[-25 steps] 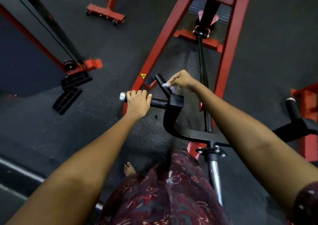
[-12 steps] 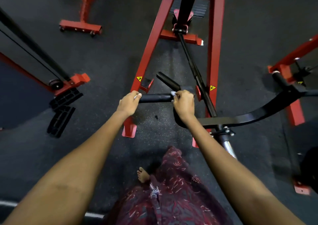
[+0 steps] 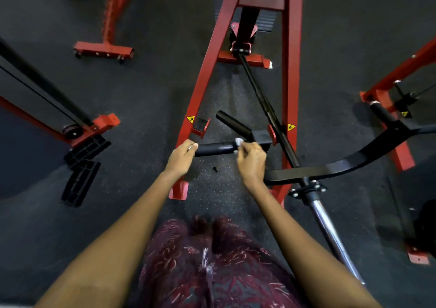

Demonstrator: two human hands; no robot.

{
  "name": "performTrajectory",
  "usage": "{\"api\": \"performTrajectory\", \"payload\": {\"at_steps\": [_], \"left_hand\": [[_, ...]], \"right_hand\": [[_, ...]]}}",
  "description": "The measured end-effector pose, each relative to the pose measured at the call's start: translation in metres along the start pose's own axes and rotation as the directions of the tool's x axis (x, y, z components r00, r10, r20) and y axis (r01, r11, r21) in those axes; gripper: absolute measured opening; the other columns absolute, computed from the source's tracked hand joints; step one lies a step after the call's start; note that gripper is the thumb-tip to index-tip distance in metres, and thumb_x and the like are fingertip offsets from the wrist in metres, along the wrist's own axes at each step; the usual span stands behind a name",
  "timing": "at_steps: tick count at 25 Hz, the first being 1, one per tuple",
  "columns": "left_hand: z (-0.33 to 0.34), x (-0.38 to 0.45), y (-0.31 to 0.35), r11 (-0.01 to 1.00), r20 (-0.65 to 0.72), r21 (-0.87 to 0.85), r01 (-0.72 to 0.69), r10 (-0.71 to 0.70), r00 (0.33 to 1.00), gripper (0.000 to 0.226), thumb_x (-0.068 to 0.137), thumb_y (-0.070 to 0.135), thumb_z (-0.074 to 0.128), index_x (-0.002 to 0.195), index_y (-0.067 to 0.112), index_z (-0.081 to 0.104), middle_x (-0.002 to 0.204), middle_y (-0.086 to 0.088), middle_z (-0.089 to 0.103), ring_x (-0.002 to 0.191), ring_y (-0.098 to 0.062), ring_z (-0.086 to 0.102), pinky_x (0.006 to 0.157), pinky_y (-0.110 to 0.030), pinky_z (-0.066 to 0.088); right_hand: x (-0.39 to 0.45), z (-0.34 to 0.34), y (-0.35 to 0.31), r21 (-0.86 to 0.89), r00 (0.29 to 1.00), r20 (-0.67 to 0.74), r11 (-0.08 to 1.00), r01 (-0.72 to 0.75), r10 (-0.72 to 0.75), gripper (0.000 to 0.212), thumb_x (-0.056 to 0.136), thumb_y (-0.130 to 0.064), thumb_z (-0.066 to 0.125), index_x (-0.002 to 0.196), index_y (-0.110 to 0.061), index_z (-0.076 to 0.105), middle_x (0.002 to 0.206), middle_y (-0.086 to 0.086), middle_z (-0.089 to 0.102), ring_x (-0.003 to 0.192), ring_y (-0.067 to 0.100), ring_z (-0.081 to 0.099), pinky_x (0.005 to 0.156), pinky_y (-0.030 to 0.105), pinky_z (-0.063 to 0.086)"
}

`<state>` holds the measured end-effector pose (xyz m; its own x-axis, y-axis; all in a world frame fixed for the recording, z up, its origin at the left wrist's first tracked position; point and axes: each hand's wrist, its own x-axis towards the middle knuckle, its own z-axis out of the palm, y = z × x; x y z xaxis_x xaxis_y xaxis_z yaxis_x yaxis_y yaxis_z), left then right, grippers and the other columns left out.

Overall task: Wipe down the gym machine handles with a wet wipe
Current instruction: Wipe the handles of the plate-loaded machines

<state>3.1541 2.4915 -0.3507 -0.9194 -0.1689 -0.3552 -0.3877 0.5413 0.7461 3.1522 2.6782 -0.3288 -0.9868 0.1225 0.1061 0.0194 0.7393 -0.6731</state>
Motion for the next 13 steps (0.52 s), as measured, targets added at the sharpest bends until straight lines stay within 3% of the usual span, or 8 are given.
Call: {"api": "performTrajectory", "payload": {"at_steps": [3, 5, 10, 13], "left_hand": [[-0.003, -0.001, 0.001, 0.990, -0.002, -0.140, -0.001, 0.001, 1.000, 0.018, 0.098, 0.021, 0.044, 0.090, 0.011, 0.057, 0.080, -0.001, 0.054, 0.080, -0.015, 0.047, 0.065, -0.015, 0.035], [-0.010, 0.002, 0.002, 0.985, 0.048, -0.171, 0.005, 0.003, 0.999, 0.018, 0.097, 0.018, 0.047, 0.094, 0.008, 0.062, 0.088, -0.003, 0.057, 0.085, -0.014, 0.048, 0.062, -0.005, 0.032], [-0.028, 0.012, 0.001, 0.990, 0.199, -0.144, -0.013, 0.041, 0.979, 0.012, 0.095, 0.017, 0.050, 0.089, 0.013, 0.060, 0.092, -0.006, 0.058, 0.085, -0.013, 0.049, 0.063, -0.009, 0.033], [-0.031, 0.015, -0.002, 0.995, 0.268, -0.092, -0.028, 0.052, 0.962, 0.013, 0.097, 0.021, 0.049, 0.091, 0.014, 0.058, 0.093, -0.004, 0.058, 0.085, -0.014, 0.050, 0.065, -0.015, 0.035]], "right_hand": [[0.005, -0.002, 0.007, -0.100, 0.987, -0.024, 0.982, -0.161, 0.159, 0.024, 0.093, -0.006, 0.050, 0.111, -0.001, 0.065, 0.096, 0.021, 0.062, 0.088, 0.035, 0.060, 0.078, 0.040, 0.049], [0.003, 0.010, -0.005, -0.101, 0.978, -0.062, 0.973, -0.207, 0.201, 0.024, 0.093, -0.006, 0.049, 0.110, 0.003, 0.064, 0.098, 0.023, 0.061, 0.090, 0.038, 0.060, 0.080, 0.041, 0.048], [-0.025, 0.049, -0.048, 0.039, 0.991, 0.009, 0.991, -0.131, 0.131, 0.026, 0.087, -0.001, 0.056, 0.111, -0.004, 0.066, 0.096, 0.019, 0.061, 0.086, 0.034, 0.061, 0.081, 0.041, 0.050], [-0.018, 0.037, -0.036, 0.079, 0.962, -0.155, 0.974, -0.213, 0.223, 0.022, 0.084, -0.003, 0.061, 0.104, -0.006, 0.071, 0.087, 0.018, 0.064, 0.079, 0.030, 0.061, 0.077, 0.035, 0.050]]}}
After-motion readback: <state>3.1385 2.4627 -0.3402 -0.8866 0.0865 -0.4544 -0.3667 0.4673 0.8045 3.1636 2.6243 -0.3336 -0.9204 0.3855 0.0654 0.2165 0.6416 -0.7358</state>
